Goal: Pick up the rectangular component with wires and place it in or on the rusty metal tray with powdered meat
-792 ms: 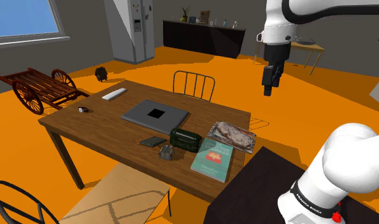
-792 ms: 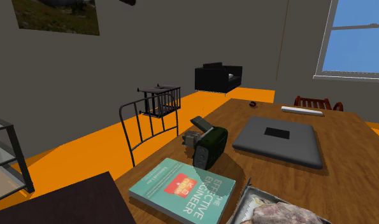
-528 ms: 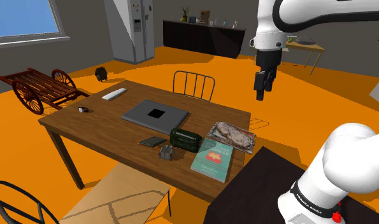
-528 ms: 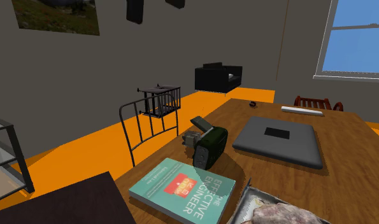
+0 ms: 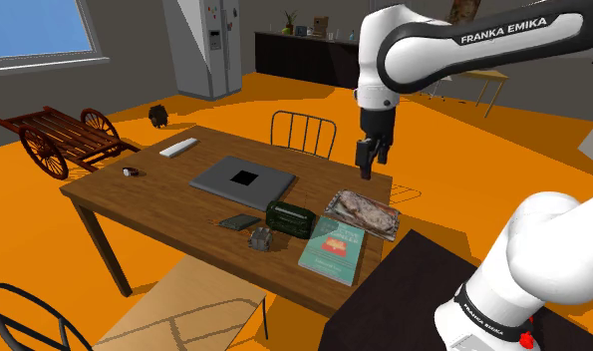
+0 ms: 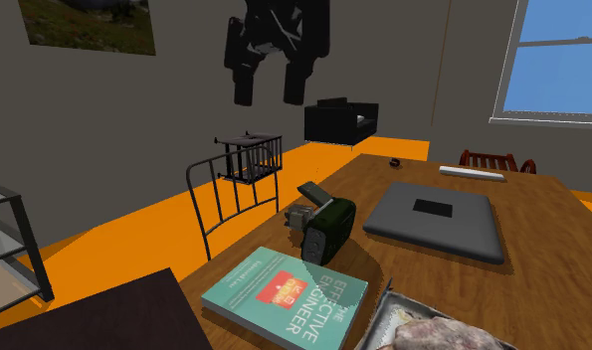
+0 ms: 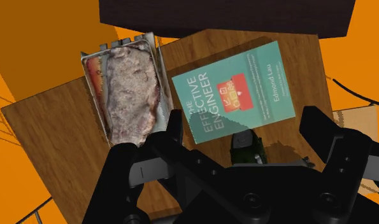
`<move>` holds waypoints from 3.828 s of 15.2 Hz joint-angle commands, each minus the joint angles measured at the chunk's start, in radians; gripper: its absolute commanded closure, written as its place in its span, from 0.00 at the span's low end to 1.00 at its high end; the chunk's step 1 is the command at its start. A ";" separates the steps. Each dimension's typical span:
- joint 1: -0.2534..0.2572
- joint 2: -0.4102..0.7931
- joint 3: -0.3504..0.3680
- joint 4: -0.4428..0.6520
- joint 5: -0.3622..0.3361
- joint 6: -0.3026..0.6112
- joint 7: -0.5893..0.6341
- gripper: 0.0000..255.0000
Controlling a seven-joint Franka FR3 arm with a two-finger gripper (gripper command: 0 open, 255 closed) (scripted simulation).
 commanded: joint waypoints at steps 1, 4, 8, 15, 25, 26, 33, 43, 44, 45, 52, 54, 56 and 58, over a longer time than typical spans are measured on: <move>0.010 0.061 0.020 0.006 0.011 0.061 0.027 0.00; 0.023 0.155 0.047 0.019 0.021 0.148 0.065 0.00; 0.039 0.291 0.082 0.056 0.024 0.254 0.118 0.00; 0.066 0.546 0.128 0.174 -0.007 0.402 0.216 0.00; 0.136 0.922 0.141 0.452 -0.097 0.511 0.350 0.00; 0.146 0.959 0.139 0.487 -0.105 0.515 0.361 0.00; 0.183 1.118 0.125 0.616 -0.136 0.549 0.396 0.00; 0.186 1.157 0.118 0.608 -0.147 0.595 0.403 0.00; 0.186 1.157 0.118 0.608 -0.147 0.595 0.403 0.00; 0.186 1.157 0.118 0.608 -0.147 0.595 0.403 0.00; 0.186 1.156 0.118 0.608 -0.147 0.595 0.403 1.00; 0.186 1.156 0.118 0.608 -0.147 0.595 0.403 1.00; 0.185 1.146 0.119 0.607 -0.144 0.587 0.401 1.00; 0.182 1.126 0.123 0.604 -0.140 0.569 0.398 1.00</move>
